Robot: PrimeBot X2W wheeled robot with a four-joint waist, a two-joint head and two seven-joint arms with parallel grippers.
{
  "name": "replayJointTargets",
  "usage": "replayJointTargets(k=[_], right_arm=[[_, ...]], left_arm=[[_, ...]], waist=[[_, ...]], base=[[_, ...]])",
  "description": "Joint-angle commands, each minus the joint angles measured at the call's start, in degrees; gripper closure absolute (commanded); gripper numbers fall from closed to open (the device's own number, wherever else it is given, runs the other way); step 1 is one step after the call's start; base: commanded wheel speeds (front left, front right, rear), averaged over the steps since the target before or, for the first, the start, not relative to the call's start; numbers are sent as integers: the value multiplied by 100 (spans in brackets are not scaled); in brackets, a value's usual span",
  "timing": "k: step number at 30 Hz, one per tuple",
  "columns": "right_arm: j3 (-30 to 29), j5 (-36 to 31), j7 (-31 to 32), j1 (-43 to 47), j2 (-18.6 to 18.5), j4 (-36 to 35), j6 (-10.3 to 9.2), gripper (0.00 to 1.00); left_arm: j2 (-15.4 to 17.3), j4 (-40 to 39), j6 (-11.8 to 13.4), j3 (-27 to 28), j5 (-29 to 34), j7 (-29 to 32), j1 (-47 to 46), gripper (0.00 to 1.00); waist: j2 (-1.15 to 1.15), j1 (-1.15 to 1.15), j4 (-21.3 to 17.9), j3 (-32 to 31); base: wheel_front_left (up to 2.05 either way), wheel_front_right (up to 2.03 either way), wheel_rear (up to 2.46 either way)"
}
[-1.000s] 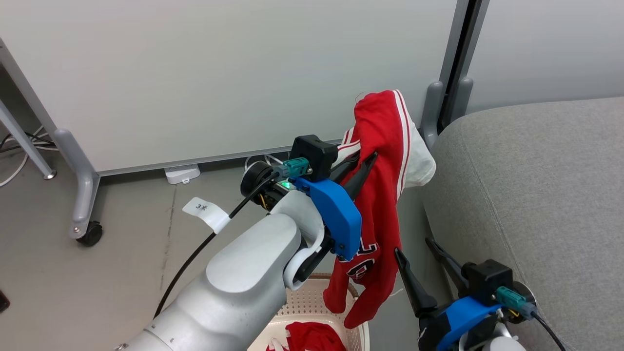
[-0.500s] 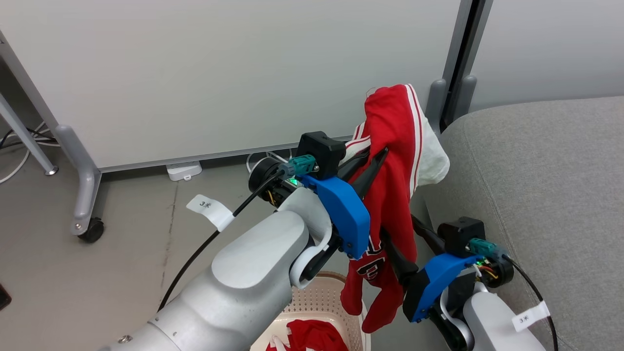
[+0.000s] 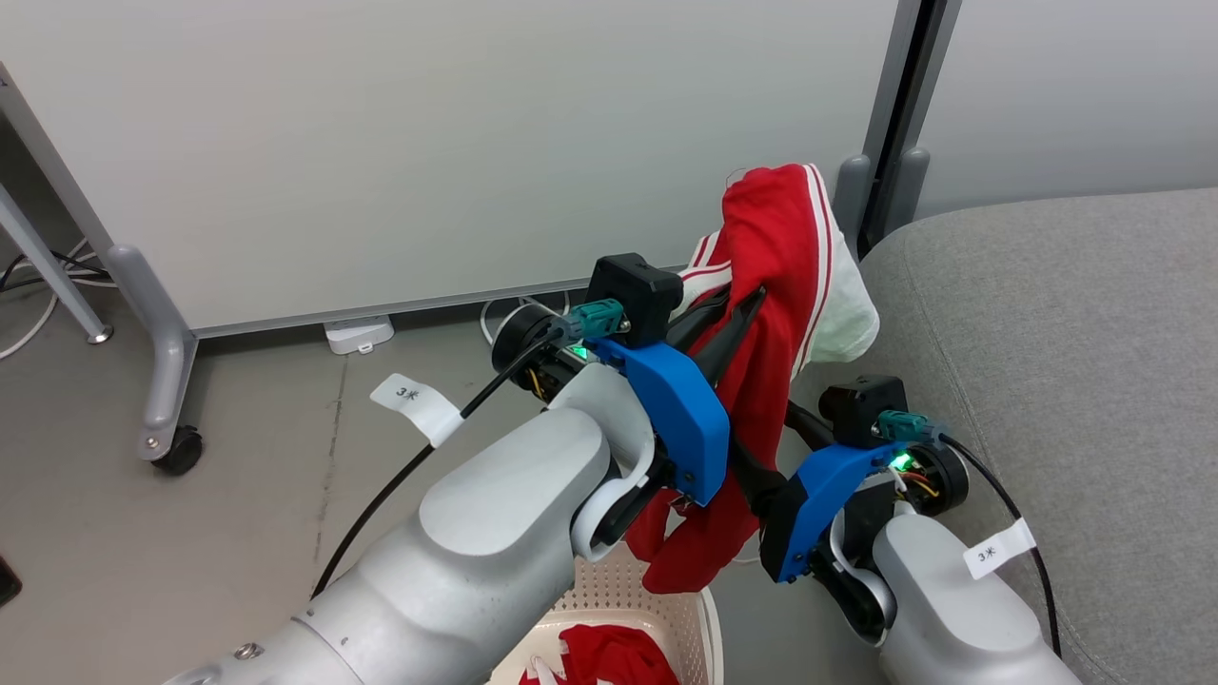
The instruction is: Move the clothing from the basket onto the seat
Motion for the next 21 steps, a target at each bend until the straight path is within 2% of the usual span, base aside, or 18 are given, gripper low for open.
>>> replayJointTargets(k=[1,2,3,5,21], right_arm=[[52,84,-45,-99,-16,58,3,0],[101,132,-76,-138,-16,115,3,13],[148,207,-113,-171,-16,154,3,64],[242,324,-161,-227,-16,261,3,100],[719,801,-622,-455,-17,758,3,100]], left_arm=[[1,23,8,-25,-34,-32,-96,100],[1,34,15,-44,-53,-39,-105,100],[1,44,19,-58,-69,-47,-113,100],[1,67,28,-88,-98,-67,-124,100],[1,256,59,-280,-265,-177,-190,100]], waist=[[0,0,0,-2],[0,0,-1,-4],[0,0,-2,-5],[0,0,-6,-10],[0,0,-52,-33]], base=[[0,0,0],[0,0,0],[0,0,0],[0,0,0],[0,0,0]])
